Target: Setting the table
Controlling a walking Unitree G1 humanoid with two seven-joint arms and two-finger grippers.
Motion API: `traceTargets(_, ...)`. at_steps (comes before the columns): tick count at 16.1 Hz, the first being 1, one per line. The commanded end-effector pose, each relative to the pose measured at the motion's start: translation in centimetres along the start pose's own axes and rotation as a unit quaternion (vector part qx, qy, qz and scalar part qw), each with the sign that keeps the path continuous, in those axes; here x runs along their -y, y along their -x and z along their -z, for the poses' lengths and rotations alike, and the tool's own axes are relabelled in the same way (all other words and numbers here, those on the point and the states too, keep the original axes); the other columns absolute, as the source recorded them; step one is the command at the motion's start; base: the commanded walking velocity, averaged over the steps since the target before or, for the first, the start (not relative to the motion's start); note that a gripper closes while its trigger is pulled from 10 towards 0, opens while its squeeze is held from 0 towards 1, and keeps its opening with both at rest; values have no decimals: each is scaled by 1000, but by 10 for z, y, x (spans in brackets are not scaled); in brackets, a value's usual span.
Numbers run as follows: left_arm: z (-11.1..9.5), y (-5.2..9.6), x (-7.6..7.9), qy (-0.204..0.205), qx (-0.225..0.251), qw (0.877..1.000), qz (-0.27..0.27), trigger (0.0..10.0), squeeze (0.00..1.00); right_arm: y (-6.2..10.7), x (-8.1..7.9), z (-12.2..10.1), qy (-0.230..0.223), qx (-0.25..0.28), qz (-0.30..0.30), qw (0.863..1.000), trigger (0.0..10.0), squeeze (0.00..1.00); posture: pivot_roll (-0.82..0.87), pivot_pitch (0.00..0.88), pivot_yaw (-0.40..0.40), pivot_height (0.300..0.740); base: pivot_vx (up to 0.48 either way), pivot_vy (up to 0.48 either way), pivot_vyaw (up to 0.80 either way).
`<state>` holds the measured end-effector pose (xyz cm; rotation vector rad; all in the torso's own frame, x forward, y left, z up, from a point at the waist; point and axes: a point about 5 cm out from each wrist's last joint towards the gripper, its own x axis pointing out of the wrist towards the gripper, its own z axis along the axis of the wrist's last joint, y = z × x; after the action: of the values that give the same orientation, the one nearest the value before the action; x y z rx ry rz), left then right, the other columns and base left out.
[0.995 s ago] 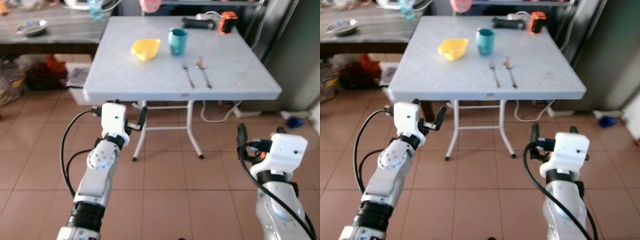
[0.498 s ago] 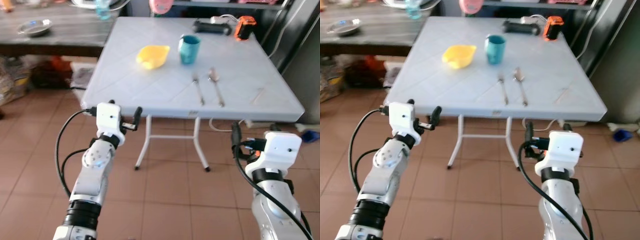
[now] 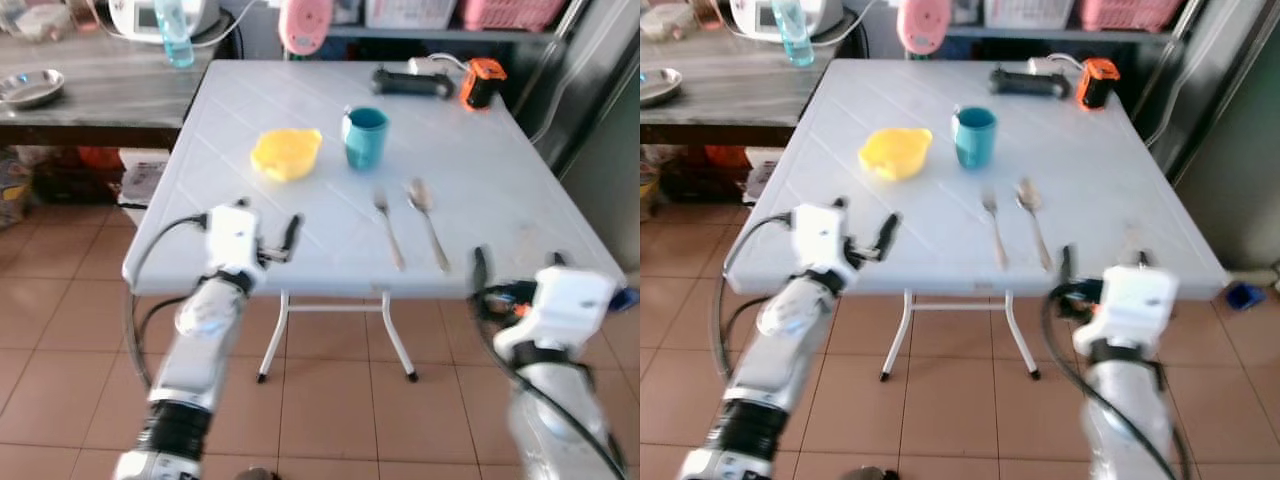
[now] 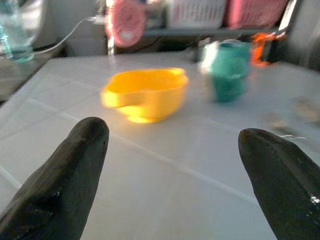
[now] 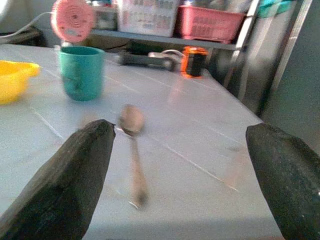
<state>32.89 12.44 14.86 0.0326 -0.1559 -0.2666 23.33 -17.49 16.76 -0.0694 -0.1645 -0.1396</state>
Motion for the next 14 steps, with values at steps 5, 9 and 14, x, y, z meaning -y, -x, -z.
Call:
traceTargets(5, -2, -2, 8, 2, 4, 1000, 10, 10000, 0, 2, 6, -2, 10, 5, 7, 1000, 10000, 0, 43, 138, -17, 740, 480, 0, 484)
traceTargets(9, -2, -1, 7, 1, 3, 1000, 7, 10000, 0, 4, 2, -2, 3, 2, -4, 1000, 10000, 0, 42, 143, -17, 740, 480, 0, 203)
traceTargets(14, -4, -2, 7, 10, 7, 1000, 10, 10000, 0, 7, -2, 0, -1, -5, -19, 1000, 10000, 0, 41, 147, -18, 740, 50, 0, 0)
